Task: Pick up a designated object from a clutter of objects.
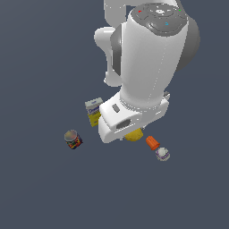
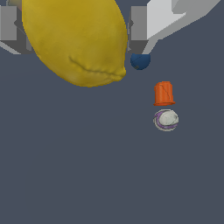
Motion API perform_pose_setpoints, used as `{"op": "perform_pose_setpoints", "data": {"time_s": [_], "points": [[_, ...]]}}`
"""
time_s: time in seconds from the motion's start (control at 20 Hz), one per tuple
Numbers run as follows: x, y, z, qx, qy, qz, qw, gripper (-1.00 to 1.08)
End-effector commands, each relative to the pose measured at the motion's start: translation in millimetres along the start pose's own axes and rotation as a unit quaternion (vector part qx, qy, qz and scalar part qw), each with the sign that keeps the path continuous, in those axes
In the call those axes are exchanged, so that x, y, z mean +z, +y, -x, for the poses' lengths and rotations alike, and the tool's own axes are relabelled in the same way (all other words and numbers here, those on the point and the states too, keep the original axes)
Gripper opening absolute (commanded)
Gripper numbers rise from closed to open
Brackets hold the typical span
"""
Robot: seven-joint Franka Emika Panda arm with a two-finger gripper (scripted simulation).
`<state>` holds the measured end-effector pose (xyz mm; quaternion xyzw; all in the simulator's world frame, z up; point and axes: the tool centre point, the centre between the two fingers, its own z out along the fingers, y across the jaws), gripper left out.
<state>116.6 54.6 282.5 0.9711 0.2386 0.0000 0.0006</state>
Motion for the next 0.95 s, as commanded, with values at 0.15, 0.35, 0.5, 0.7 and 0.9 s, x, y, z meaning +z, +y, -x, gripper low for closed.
{"op": "perform_pose_setpoints", "data": {"time_s": [0.15,0.35,0.5,0.7,0.9], "points": [[-42,-22,-19,0.0,0.0,0.0,1.0,-1.0],[-61,-32,-29,0.0,0.0,0.0,1.0,-1.0],[-70,-37,-34,0.0,0.0,0.0,1.0,-1.0],[-77,-40,-38,0.0,0.0,-0.001,1.0,-1.0],[-78,-40,-39,0.0,0.0,-0.001,1.0,-1.0]]}}
